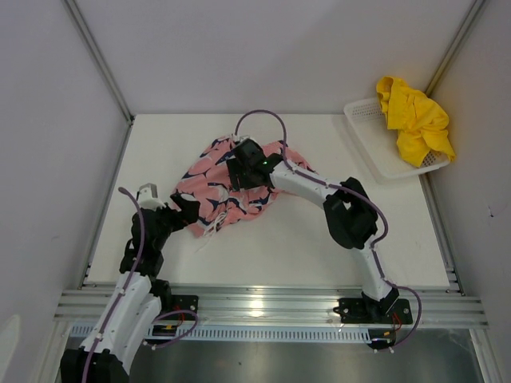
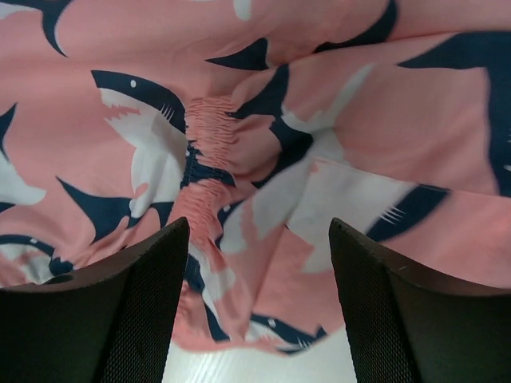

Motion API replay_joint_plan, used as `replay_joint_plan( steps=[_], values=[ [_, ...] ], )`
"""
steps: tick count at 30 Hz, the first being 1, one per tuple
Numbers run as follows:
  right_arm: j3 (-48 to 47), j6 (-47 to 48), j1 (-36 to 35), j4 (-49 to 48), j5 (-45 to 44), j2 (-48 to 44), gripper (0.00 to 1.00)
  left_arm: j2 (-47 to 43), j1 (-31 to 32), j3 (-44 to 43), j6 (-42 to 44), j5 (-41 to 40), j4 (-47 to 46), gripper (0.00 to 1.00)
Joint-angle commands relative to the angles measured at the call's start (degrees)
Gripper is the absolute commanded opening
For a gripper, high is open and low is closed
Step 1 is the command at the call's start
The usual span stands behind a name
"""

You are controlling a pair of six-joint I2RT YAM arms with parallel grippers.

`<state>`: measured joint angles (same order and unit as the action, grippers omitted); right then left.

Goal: Fold and stack the shorts

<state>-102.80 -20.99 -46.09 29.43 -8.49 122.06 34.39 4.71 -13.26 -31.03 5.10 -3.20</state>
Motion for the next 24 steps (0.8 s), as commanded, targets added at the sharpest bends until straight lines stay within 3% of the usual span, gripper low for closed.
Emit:
replay_joint_plan(
  steps=[1, 6, 16, 24],
  values=[
    [-4.2, -1.2, -1.5, -3.1, -1.0, 3.8, 0.73, -3.5, 0.1, -2.3, -1.5, -3.7, 1.3, 0.99],
    [-7.1, -0.6, -3.0, -7.4, -3.4, 8.4, 0.71, -6.5, 0.1, -1.4, -1.0, -3.4, 0.9, 0.99],
    [-7.1, 1.7, -7.2, -11.2, -15.1, 8.5, 0.69, -0.2, 0.1, -2.6, -0.5, -1.8, 0.0, 0.99],
    [-16.0, 3.1, -7.4, -6.5, -16.4, 15.0, 0.61, -2.1, 0.1, -2.1, -0.5, -2.2, 0.3, 0.99]
  ],
)
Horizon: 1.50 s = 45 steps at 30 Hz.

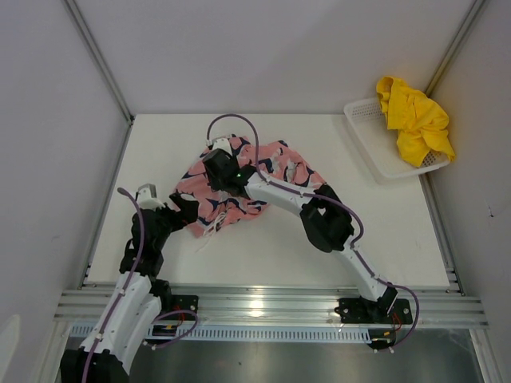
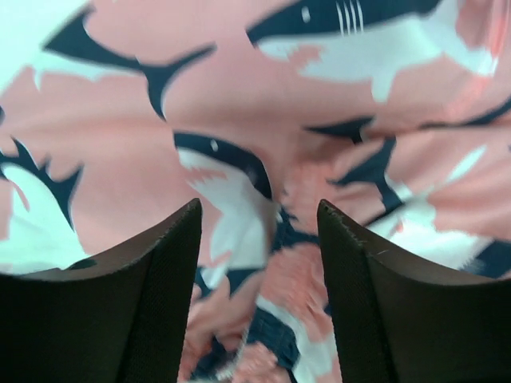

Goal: Fold and stack the shorts

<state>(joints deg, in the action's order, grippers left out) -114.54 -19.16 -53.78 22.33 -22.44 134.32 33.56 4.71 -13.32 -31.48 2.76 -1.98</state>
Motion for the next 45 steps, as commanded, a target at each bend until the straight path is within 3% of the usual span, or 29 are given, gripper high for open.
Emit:
replay_joint_plan(
  steps=[1, 7, 16, 18, 20, 23, 25, 31, 38, 39, 43, 45],
  values=[
    [-5.2, 1.2, 0.4, 0.8, -2.8, 3.5, 0.59, -1.9, 0.1, -1.9, -0.1, 0.0, -0.9, 0.99],
    [-5.8, -0.9, 1.8, 2.3, -4.5, 6.8, 0.49, -1.4, 0.1, -2.1, 0.1, 0.2, -0.8, 0.99],
    [-4.6, -1.0, 1.7, 3.8, -7.4, 5.7, 0.60, -1.1, 0.1, -2.1, 0.3, 0.3, -1.0, 0.99],
    [-4.6, -0.8, 1.5, 4.3, -9.1, 5.3, 0.49, -1.0, 0.1, -2.1, 0.3, 0.3, -1.0, 0.99],
    [-4.4, -0.9, 1.6, 4.3, -9.6, 4.6, 0.27, -1.0, 0.0, -2.1, 0.4, 0.5, -1.1, 0.99],
    [-3.1, -1.0, 1.6, 4.0, -9.9, 2.6, 0.03, -0.8, 0.1, -2.2, 0.4, 0.5, -1.2, 0.99],
    [-1.5, -1.5, 1.5, 3.3, -10.5, 0.6, 0.00, -0.7, 0.1, -2.3, 0.4, 0.7, -1.2, 0.99],
    [16.7, -4.2, 1.9, -6.7, -11.2, -16.6, 0.00, -0.2, 0.1, -2.2, 0.4, 1.1, -1.5, 0.99],
    [50.4, -16.8, 5.2, -19.1, -11.9, -42.6, 0.00, 1.2, 0.1, -2.3, 0.3, 2.0, -2.2, 0.99],
    [58.6, -19.1, 5.3, -20.1, -12.9, -45.7, 0.00, 1.3, 0.1, -2.3, 0.3, 2.1, -2.2, 0.99],
    [72.6, -28.2, 5.3, -16.1, -17.2, -61.6, 0.00, 1.2, 0.2, -2.2, 0.3, 2.3, -2.2, 0.99],
    [75.4, -27.3, 5.3, -13.9, -15.2, -64.9, 0.23, 1.3, 0.2, -2.2, 0.3, 2.2, -2.3, 0.99]
  ],
)
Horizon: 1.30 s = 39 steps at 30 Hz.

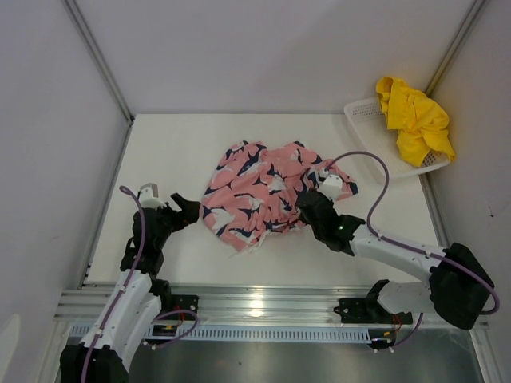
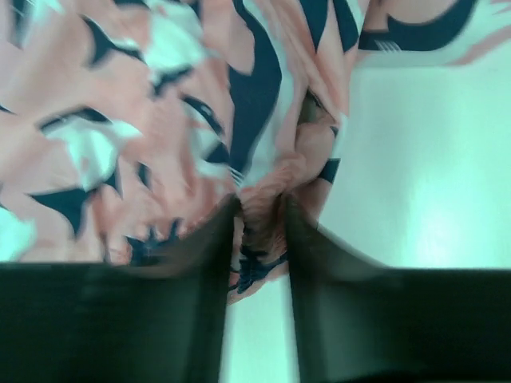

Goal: Fold and stack the shorts

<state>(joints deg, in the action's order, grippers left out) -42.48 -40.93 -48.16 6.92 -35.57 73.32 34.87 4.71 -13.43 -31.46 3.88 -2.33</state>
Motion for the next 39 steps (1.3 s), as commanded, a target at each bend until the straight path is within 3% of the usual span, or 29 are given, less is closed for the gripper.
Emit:
replay_joint_plan(
  steps=[1, 2, 4, 8, 10, 14, 20, 23, 28, 39],
  values=[
    [4.9, -5.3, -0.4, 4.4, -1.5, -5.2, 0.39, -0.1, 0.2, -2.1, 0.2, 1.0, -1.9, 0.99],
    [5.3, -5.0, -0.5, 5.8, -1.0, -7.1, 0.74, 0.0, 0.2, -2.2, 0.2, 1.0, -1.8, 0.99],
    [4.9, -2.9, -1.8, 10.6, -0.7, -8.5, 0.81, 0.1, 0.1, -2.2, 0.2, 1.0, -1.8, 0.99],
    [3.1, 5.0, -6.6, 12.9, -2.1, -12.8, 0.77, 0.1, 0.2, -2.3, 0.3, 0.8, -1.7, 0.99],
    [2.8, 14.7, -9.5, 8.5, 2.8, -13.6, 0.69, 0.0, 0.2, -2.3, 0.3, 0.6, -1.6, 0.99],
    [-3.3, 22.9, -14.7, 8.4, 4.1, -10.9, 0.65, -0.1, 0.2, -2.3, 0.6, 0.3, -1.4, 0.99],
    [-11.9, 37.6, -22.0, 8.8, 13.6, 2.4, 0.65, -0.2, 0.2, -2.5, 0.7, -0.1, -1.2, 0.99],
    [-17.1, 44.2, -25.6, 11.9, 13.2, 11.8, 0.65, -0.1, 0.2, -2.4, 0.6, 0.2, -1.4, 0.99],
    [-19.5, 48.8, -26.5, 9.3, 15.9, 20.1, 0.62, 0.6, 0.2, -2.4, 0.4, 0.7, -1.6, 0.99],
    [-19.8, 52.6, -26.7, 1.4, 23.0, 26.7, 0.61, 1.0, -0.2, -2.5, -2.0, -2.0, -0.3, 0.99]
  ],
)
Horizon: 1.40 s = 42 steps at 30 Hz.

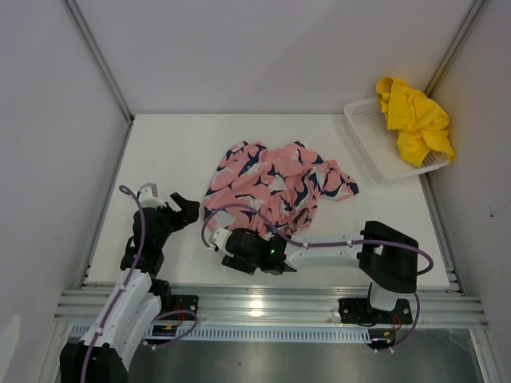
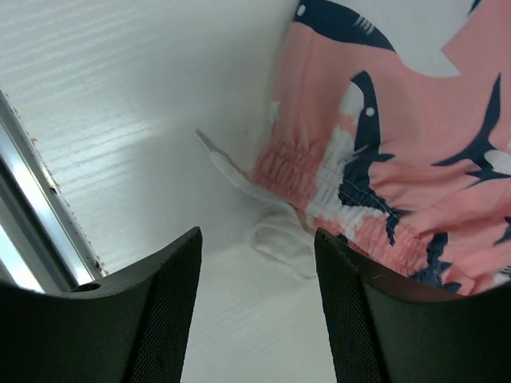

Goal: Fold and stack the shorts

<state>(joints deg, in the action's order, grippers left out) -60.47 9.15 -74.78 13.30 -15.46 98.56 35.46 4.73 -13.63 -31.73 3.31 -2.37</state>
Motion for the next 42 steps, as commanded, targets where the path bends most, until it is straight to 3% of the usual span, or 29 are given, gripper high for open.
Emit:
replay_joint_plan(
  steps=[1, 6, 11, 19, 20, 21, 23, 25, 29, 34, 37, 42],
  values=[
    [-2.4, 2.0, -0.1, -5.0, 3.2, 2.2, 0.61, 1.0, -0.7, -2.6, -2.4, -1.6, 0.3, 0.99],
    [-4.0, -0.4, -0.2, -8.2, 1.1, 6.0, 0.61, 2.2, -3.2, -3.0, -5.1, -3.0, 1.9, 0.99],
    [-4.2, -2.7, -0.2, -11.0, -2.9, 8.2, 0.61, 2.4, -9.3, -1.6, -6.5, 1.4, 1.7, 0.99],
    [-4.4, -4.5, 0.4, -11.5, -8.6, 9.7, 0.33, 1.0, -10.2, -1.5, -5.8, 2.9, 1.8, 0.99],
    [-4.5, -4.7, 0.5, -11.2, -8.9, 9.9, 0.27, 0.8, -10.2, -1.4, -5.8, 2.8, 1.9, 0.99],
    [-4.7, -4.8, 0.7, -11.2, -9.2, 9.9, 0.14, 0.7, -10.2, -1.4, -5.7, 2.8, 1.9, 0.99],
    [-4.4, -5.3, 0.9, -11.2, -10.9, 8.9, 0.01, 0.2, -10.2, -1.4, -5.5, 2.8, 1.9, 0.99],
    [-3.9, -5.7, 1.0, -11.3, -10.6, 6.8, 0.00, 0.2, -10.2, -1.3, -5.4, 3.2, 1.7, 0.99],
    [-5.8, -7.7, 2.2, -3.5, -7.4, -1.2, 0.00, 1.0, -10.1, -1.0, -3.0, 7.6, -1.4, 0.99],
    [-16.4, -11.4, 7.7, 13.4, 1.9, -10.1, 0.00, 2.2, -9.0, 0.5, -2.7, 15.8, -8.2, 0.99],
    [-22.0, -12.7, 11.6, 25.0, 7.5, -13.1, 0.00, 1.4, -6.4, 1.1, -1.9, 16.9, -12.0, 0.99],
    [-24.9, -15.5, 16.2, 32.1, 11.5, -17.9, 0.00, -1.9, 0.4, 1.8, 0.3, 18.8, -17.1, 0.99]
  ],
)
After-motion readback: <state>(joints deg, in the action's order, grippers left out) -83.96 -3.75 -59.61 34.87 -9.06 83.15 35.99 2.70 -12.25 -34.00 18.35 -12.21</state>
